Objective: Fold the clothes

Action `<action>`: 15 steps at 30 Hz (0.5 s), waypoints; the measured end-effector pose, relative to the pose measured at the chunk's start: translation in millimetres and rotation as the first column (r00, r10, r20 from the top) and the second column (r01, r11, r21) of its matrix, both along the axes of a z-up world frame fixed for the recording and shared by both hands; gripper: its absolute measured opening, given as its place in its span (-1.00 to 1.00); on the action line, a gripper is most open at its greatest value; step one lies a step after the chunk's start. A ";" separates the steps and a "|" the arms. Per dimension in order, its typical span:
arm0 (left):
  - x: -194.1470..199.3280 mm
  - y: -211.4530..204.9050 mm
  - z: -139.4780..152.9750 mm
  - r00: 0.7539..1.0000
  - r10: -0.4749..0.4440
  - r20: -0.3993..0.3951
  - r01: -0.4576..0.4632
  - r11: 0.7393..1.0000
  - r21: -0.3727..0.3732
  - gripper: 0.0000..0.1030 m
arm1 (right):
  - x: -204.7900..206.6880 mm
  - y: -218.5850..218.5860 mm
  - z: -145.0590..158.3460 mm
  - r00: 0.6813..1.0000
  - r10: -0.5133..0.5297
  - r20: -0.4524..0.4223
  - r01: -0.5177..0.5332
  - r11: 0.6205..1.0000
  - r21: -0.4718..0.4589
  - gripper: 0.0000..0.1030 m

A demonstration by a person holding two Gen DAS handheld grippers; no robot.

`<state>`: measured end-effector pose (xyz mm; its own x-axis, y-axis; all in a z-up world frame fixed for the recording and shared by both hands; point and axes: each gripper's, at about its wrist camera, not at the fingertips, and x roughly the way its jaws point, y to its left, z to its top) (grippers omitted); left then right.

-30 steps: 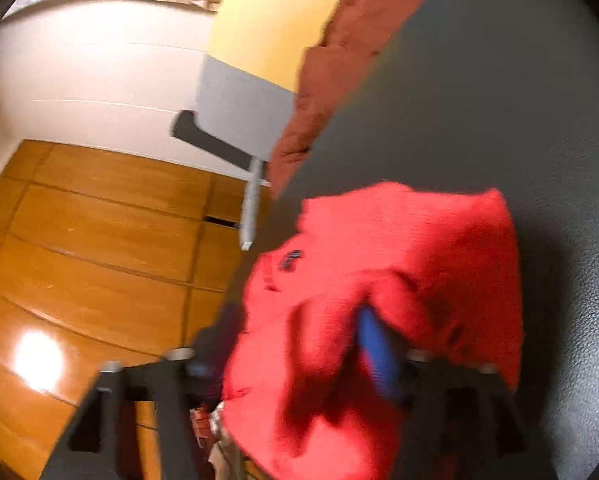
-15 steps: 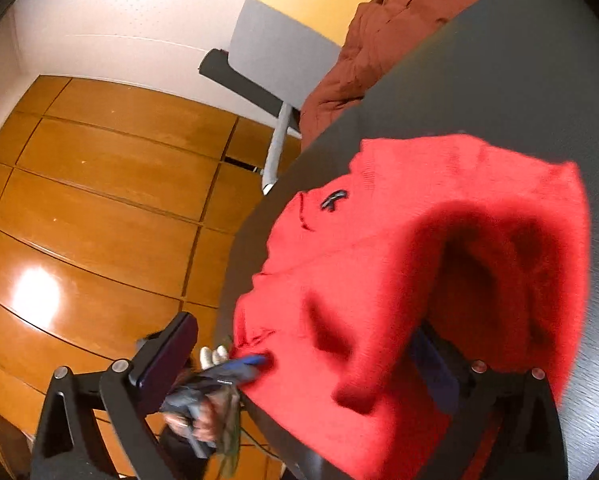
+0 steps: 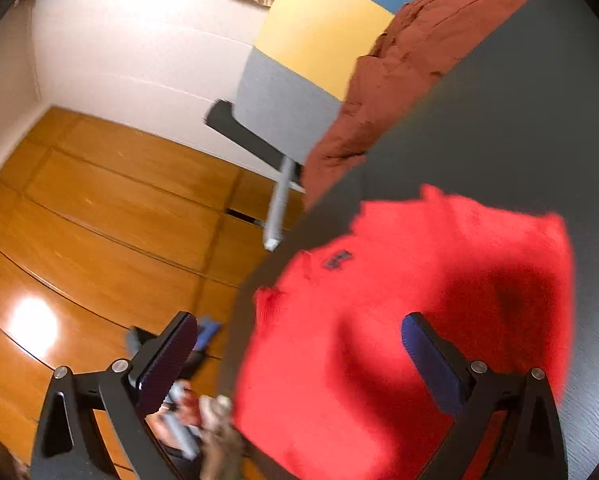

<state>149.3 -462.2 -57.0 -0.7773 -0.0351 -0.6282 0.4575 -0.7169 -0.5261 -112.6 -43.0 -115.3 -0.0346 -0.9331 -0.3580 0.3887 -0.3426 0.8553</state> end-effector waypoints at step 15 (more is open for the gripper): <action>-28.9 -11.0 -41.8 0.966 -0.094 0.240 0.128 0.983 -0.129 -0.27 | -8.3 -41.0 31.3 0.923 0.082 -0.376 0.072 0.923 0.378 0.65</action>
<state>120.4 -473.2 -98.7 -0.6147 -0.0585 -0.7866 0.4682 -0.8297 -0.3041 -120.9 -84.0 -84.0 -0.2347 -0.7294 -0.6426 0.6573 -0.6061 0.4479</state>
